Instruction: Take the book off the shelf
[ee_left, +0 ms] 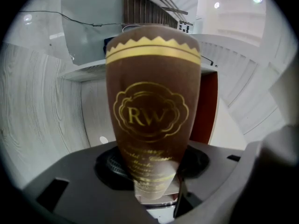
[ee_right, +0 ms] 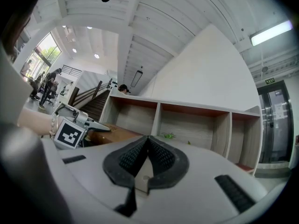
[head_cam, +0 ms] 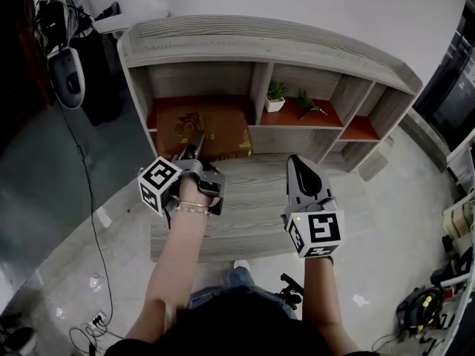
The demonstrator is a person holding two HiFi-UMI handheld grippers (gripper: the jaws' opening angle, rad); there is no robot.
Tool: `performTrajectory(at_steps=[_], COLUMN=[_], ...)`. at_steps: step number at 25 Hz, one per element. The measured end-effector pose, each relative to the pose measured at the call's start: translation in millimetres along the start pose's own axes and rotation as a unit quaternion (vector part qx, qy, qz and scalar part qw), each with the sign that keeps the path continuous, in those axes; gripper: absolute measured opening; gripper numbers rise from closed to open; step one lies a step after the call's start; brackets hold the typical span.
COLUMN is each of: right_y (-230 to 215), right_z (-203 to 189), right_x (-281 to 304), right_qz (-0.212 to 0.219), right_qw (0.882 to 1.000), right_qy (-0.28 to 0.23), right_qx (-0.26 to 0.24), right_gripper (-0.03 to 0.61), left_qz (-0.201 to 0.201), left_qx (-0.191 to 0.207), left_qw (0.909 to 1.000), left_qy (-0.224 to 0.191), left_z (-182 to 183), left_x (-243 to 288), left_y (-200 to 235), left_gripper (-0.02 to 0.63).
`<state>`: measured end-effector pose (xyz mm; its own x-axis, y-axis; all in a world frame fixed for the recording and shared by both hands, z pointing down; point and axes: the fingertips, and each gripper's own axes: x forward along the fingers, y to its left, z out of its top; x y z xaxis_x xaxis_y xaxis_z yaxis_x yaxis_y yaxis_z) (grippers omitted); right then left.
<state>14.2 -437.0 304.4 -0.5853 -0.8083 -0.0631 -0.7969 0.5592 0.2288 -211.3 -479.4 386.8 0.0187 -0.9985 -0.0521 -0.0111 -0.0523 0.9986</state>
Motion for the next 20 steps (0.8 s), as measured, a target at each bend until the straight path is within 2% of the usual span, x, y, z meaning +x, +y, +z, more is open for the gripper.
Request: performTrajectory(at_steps=[15,18,20], right_y=[61,66,65], right_z=[9,12,12], right_x=[-60,-74,-82], right_qz=[-0.021,-0.028,-0.034], right_qw=[1.000,0.999,0.999], right_qy=[0.013,0.015,0.017], right_qx=[0.000,-0.005,-0.006], right_gripper=[0.015,0.015,0.015], left_qz=[-0.052,-0.059,-0.063], left_qx=[0.052,0.085,0.126], left_qw=[0.9958,0.9923,0.9870], left_qy=[0.055,0.069,0.077], left_z=[-1,-9,-18], left_x=[-73,-84,-89], left_y=[-22,-27,-30], left_gripper=[0.227,0.227,0.227])
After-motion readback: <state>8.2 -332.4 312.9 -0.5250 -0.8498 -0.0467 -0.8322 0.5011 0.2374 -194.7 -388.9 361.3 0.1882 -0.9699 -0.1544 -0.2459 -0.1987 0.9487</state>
